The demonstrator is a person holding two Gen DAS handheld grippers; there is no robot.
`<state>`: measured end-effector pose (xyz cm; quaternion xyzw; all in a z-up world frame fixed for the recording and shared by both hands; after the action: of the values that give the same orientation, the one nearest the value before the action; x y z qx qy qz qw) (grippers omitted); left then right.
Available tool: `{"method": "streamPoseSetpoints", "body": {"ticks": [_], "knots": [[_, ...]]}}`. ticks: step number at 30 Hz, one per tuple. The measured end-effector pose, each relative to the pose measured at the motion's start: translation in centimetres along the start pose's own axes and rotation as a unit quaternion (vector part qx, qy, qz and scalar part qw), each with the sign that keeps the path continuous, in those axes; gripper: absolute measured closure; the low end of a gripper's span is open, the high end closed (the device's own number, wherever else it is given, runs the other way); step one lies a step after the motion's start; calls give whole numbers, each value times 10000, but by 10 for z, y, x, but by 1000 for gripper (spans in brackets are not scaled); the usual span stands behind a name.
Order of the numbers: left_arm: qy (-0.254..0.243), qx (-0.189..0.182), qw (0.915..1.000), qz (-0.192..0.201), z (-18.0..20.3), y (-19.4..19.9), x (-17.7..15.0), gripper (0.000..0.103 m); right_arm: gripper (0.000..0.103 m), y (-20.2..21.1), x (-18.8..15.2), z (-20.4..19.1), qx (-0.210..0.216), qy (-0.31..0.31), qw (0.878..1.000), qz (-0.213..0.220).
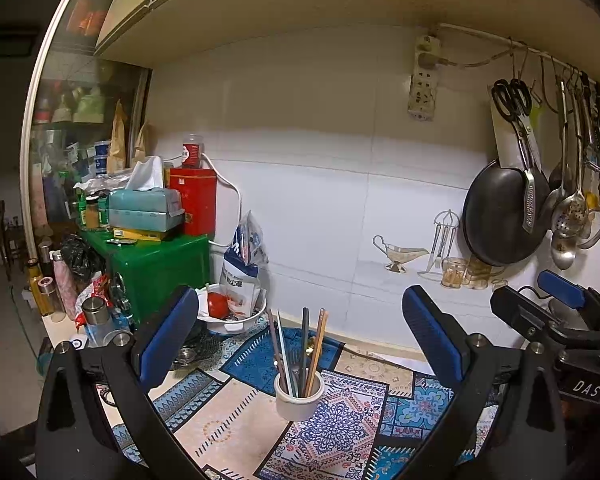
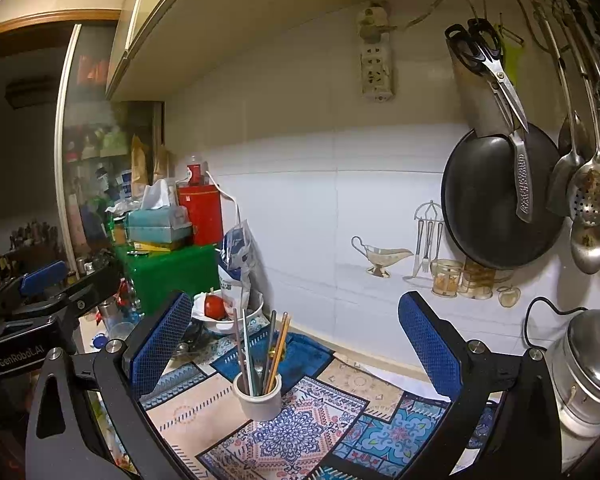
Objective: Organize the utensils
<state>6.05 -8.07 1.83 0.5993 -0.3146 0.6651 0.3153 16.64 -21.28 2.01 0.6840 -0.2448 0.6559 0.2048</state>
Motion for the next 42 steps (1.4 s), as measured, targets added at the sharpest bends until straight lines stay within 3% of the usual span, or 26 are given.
{"method": "streamPoseSetpoints", "body": {"ticks": [42], "knots": [[69,-302,9995,-109,1,-13,-1,1,0,-3,1,2,-158,-49,9999,-23]]}}
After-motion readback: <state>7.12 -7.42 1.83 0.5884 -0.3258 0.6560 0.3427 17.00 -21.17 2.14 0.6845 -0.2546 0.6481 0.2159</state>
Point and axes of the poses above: each gripper's, at about its wrist camera, not at the fingertips, and y roughly against the way its jaws point, z to its right, x to its top, the point moved 2 cm from there along -y, roughly the way its jaws point, and after that the axes turned 15 degrees about z, right-handed, at the moved point
